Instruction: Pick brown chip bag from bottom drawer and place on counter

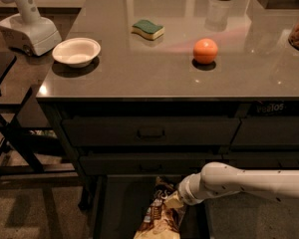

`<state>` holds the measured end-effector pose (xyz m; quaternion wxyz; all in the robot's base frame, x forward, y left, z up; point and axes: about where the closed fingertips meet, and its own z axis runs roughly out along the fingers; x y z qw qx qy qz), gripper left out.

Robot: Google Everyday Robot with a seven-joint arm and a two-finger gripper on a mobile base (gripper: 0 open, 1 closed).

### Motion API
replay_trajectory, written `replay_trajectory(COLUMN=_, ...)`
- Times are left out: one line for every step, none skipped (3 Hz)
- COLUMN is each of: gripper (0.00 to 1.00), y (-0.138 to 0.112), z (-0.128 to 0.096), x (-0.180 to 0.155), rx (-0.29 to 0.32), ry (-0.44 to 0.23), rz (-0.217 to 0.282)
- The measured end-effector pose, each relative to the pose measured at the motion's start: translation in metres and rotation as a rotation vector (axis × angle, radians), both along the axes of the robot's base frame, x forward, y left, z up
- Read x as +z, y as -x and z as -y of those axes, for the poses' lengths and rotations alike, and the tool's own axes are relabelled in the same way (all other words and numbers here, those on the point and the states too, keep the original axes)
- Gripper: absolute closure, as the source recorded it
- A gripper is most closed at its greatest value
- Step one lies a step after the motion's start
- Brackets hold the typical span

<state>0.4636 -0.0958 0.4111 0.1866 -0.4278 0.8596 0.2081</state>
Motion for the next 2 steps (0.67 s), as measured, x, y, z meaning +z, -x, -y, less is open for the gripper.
replay_trajectory(gripper=1.0, y=0.005, z=-0.005, x=0.028, rx=0.021, ry=0.013, rz=0.022)
replay_trajectory(gripper=1.0, y=0.02, z=-0.015, x=0.078, rx=0.056, ry=0.012, rz=0.084)
